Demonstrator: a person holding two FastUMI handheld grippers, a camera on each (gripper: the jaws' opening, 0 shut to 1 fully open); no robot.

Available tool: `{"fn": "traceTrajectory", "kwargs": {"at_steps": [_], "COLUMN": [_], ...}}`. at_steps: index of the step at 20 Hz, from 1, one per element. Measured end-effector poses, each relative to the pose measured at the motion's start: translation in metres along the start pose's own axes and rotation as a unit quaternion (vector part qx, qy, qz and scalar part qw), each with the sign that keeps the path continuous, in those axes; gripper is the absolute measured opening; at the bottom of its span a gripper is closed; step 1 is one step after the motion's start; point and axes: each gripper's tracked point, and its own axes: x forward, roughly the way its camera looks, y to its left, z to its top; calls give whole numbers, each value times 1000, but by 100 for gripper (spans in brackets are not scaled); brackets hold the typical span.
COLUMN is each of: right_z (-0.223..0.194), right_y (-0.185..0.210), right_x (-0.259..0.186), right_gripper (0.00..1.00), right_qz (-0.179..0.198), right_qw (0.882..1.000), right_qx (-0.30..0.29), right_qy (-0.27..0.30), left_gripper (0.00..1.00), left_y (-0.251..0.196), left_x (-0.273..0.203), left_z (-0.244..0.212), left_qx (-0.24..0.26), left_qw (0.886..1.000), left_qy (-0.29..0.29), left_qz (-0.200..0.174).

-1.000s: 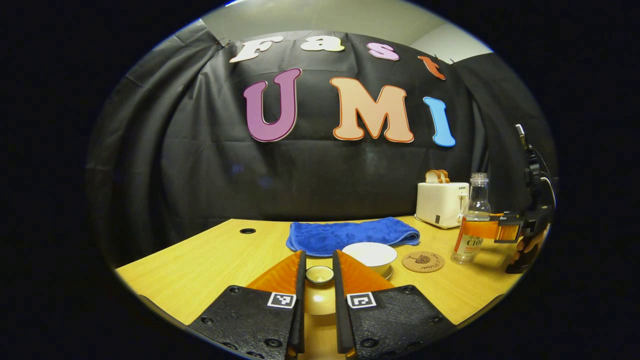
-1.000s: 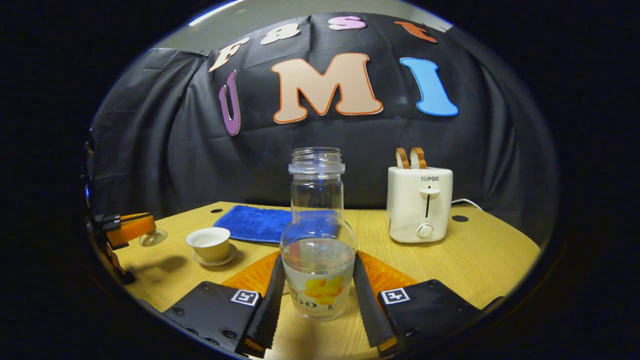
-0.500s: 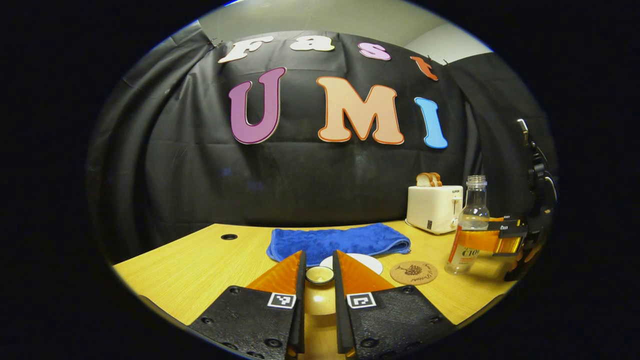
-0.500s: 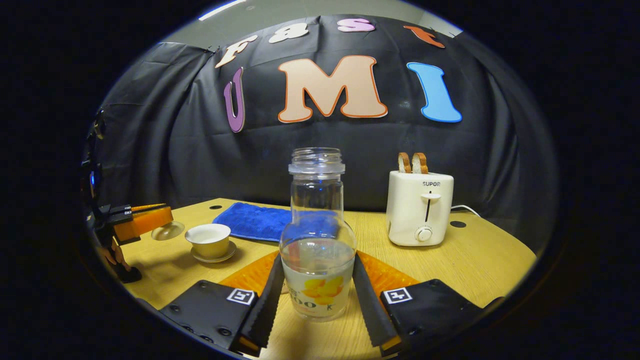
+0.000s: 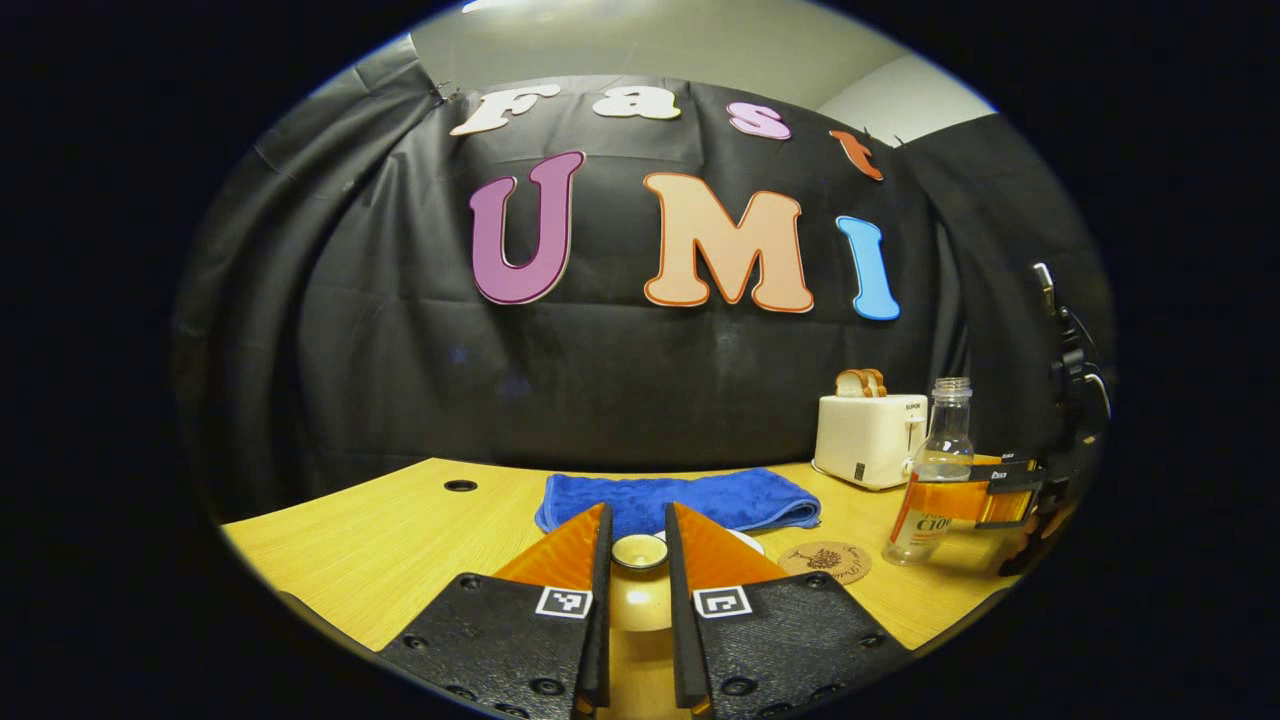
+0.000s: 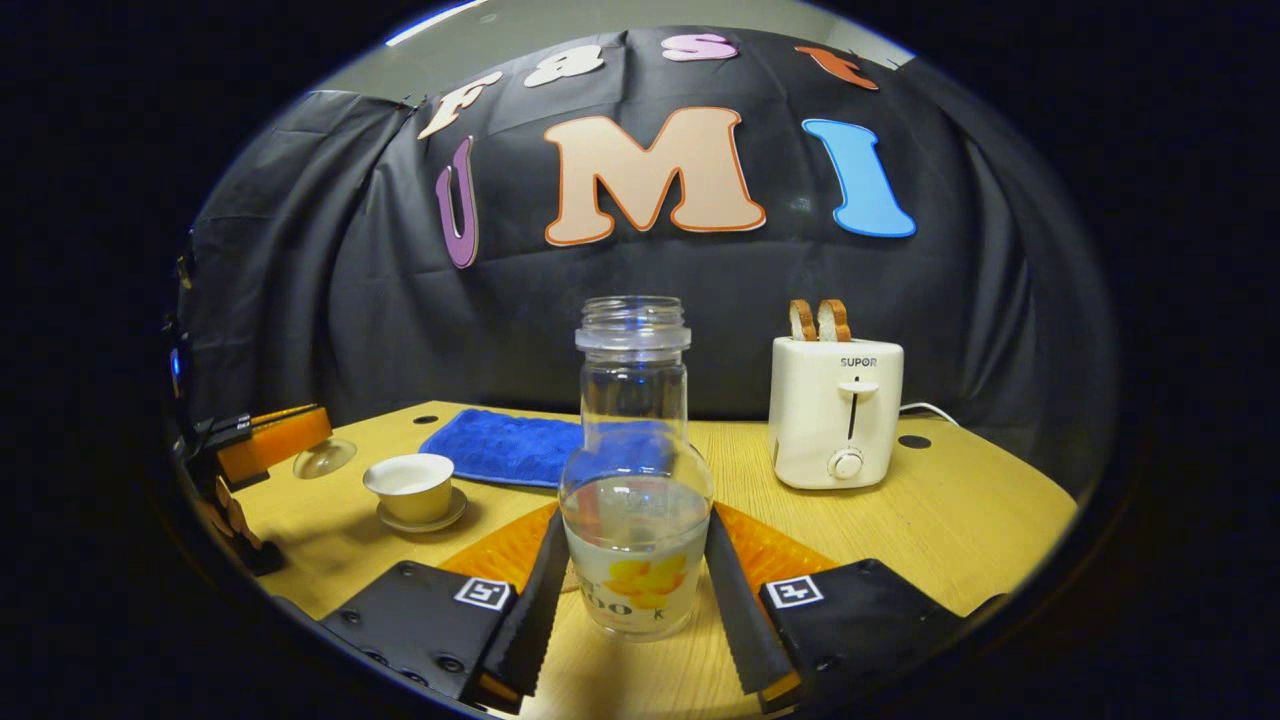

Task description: Open the teacup lid with one hand, grasp the water bottle and pour water into the teacup with the other hand; after pouring, place the water bottle on the coaster and then close the teacup lid.

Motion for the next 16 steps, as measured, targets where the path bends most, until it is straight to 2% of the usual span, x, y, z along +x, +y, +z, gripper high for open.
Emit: {"fn": "traceTrajectory", "kwargs": {"at_steps": [4,8,13,16], "right_z": [1,14,7,0], "right_y": [30,49,72,81], "right_x": [23,29,50,58], "right_gripper": [76,76,76,77], "right_qz": [27,40,52,56], "right_qw": [999,998,999,998], "right_qx": [18,31,1,-15], "right_qy": [3,-27,-9,-1], "left_gripper": [22,23,20,22], "left_y": [-2,-2,-3,-3], "left_x": [2,0,0,0], "left_z": [-3,-1,-3,-3], "left_qx": [1,-1,-1,-2], "left_qw": [1000,1000,1000,1000], "left_qy": [5,2,6,6], "left_qz": [-2,-4,-7,-8]}}
